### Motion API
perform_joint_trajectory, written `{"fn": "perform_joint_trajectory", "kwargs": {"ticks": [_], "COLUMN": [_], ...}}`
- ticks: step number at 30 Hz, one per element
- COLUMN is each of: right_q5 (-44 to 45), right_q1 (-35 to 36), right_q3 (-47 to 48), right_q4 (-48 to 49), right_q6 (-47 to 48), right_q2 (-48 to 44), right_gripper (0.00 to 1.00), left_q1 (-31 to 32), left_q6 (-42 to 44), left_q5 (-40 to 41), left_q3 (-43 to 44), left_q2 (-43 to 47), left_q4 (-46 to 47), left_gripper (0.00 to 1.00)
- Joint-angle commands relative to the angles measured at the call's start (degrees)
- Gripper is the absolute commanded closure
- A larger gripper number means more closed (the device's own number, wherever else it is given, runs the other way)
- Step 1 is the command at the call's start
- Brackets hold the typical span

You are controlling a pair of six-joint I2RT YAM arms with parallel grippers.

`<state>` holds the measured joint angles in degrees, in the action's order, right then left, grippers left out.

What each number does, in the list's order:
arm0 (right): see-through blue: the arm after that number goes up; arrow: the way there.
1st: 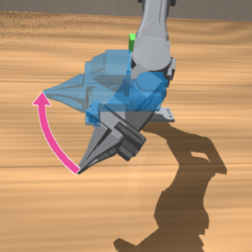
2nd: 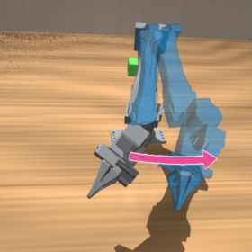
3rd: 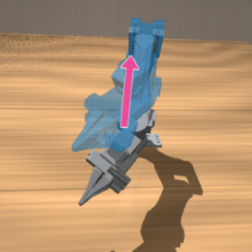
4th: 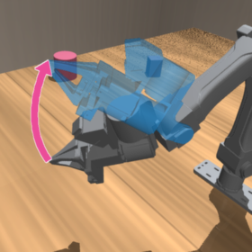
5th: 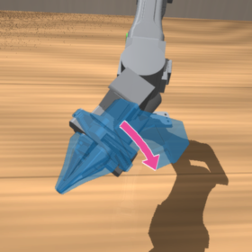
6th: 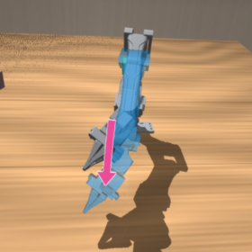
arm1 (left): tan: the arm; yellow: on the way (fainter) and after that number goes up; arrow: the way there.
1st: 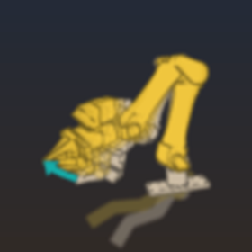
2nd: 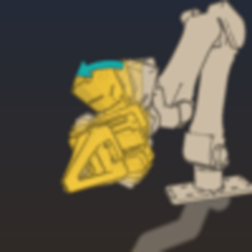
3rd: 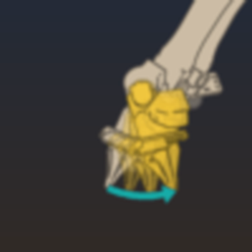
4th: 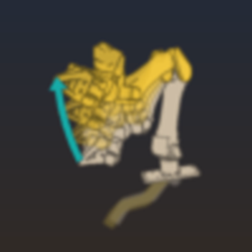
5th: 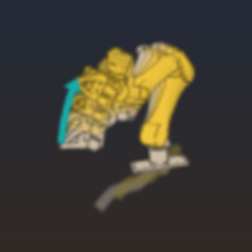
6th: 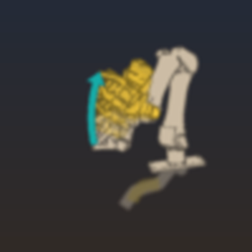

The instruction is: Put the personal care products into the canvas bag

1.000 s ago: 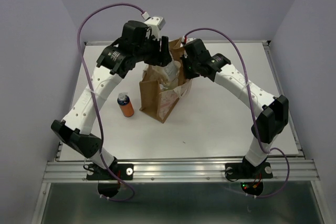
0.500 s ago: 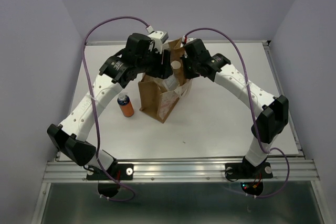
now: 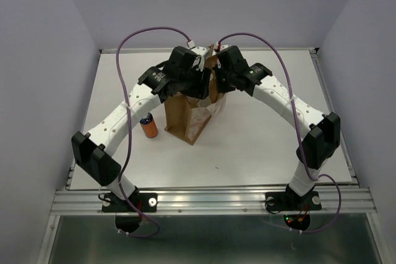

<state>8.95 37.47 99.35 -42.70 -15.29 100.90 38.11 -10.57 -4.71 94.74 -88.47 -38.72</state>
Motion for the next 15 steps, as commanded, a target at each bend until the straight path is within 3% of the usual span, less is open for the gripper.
{"fn": "perform_joint_trajectory", "kwargs": {"ticks": [1, 7, 15], "right_q5": [-1.0, -0.3, 0.1], "right_q1": [0.3, 0.3, -0.2], "right_q3": [0.8, 1.0, 0.7], "right_q4": [2.1, 2.1, 2.1], "right_q6": [-0.8, -0.6, -0.4], "right_q2": [-3.3, -3.5, -4.0], "right_gripper": [0.99, 0.99, 0.99], "left_q1": [1.1, 1.4, 1.7], "left_q6": [0.5, 0.7, -2.4], "left_q5": [0.0, -2.5, 2.9], "left_q3": [1.7, 0.0, -3.5], "left_q2": [-0.9, -4.1, -6.2], "left_q4": [3.2, -0.8, -2.5], "left_gripper": [1.00, 1.00, 1.00]}}
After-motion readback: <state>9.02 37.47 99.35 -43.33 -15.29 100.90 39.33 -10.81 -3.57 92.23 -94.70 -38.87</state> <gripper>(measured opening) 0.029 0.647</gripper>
